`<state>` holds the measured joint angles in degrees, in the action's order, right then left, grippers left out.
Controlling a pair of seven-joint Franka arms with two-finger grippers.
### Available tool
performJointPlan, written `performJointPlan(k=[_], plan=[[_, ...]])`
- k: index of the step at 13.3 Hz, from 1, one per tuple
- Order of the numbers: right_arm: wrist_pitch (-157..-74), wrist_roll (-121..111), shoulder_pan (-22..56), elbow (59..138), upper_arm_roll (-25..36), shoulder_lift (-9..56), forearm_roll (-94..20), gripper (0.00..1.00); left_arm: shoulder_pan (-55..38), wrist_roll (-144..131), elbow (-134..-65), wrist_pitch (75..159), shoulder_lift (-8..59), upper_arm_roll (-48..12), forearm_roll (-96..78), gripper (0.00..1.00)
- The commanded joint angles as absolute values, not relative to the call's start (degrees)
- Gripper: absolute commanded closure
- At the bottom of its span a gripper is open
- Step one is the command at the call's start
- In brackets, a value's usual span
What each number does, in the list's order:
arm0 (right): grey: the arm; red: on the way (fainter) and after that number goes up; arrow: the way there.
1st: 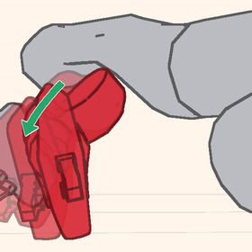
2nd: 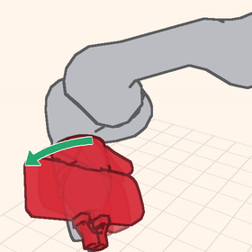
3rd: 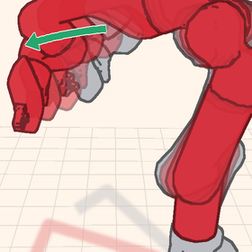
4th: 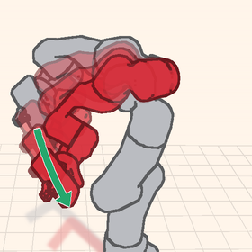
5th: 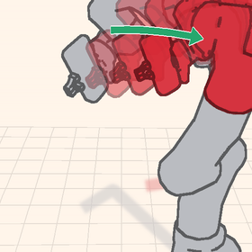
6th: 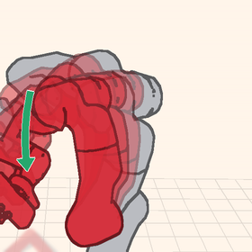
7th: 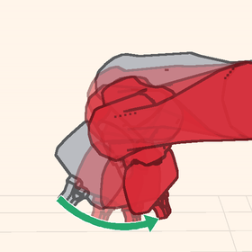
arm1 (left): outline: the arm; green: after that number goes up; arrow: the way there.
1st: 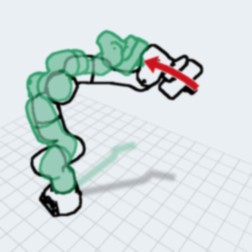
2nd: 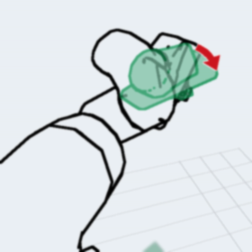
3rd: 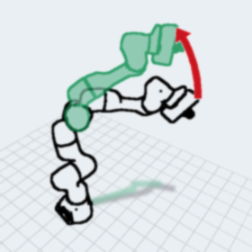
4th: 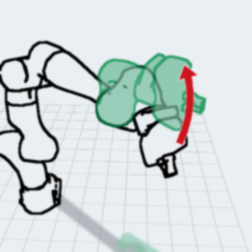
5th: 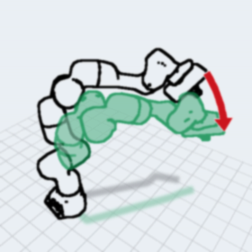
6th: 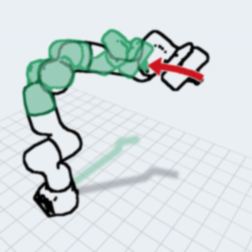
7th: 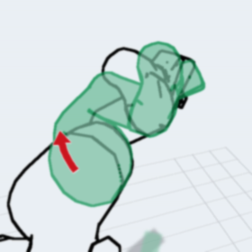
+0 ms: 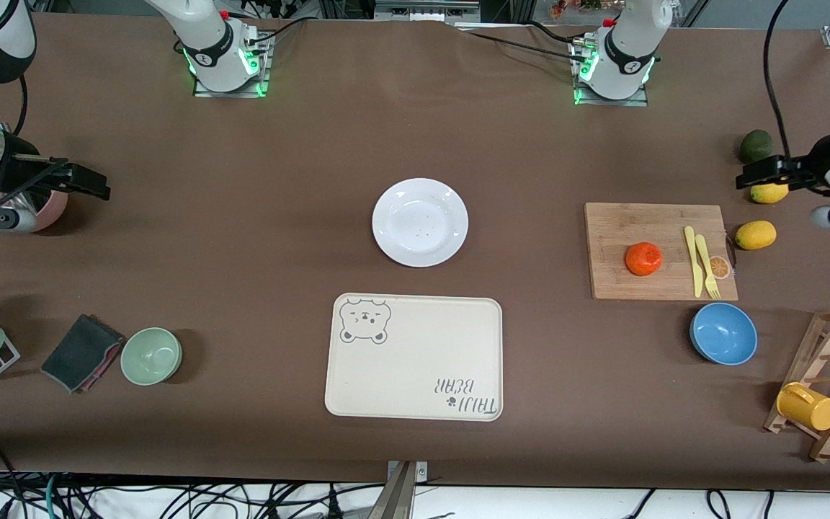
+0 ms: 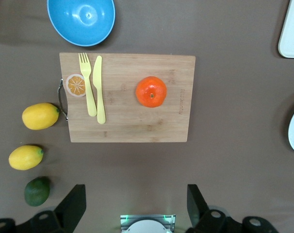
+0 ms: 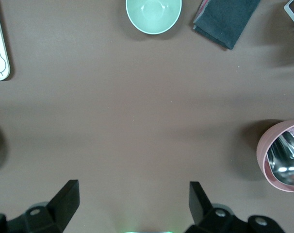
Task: Place orange and plate with both arms
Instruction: 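Reach the left gripper down to the orange on the cutting board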
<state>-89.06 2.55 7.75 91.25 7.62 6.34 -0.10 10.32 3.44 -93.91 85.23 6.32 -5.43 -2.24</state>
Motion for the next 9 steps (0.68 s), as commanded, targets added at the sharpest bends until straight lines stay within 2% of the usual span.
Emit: performJointPlan(k=[1, 4, 9], plan=[[-88.7, 2.9, 7.7, 90.8, 7.6, 6.1, -0.9, 0.00, 10.3, 1.9, -103.8, 94.0, 3.3, -6.4, -3.3, 0.07], [-88.7, 2.6, 7.8, 90.8, 7.6, 6.1, -0.9, 0.00, 10.2, -2.4, -111.7, 104.1, 2.4, -9.3, -2.5, 0.07], [-88.5, 2.5, 9.7, 91.0, 7.4, 7.8, -0.9, 0.00, 10.4, -3.3, -117.7, 118.9, 8.2, -9.4, -2.3, 0.04]])
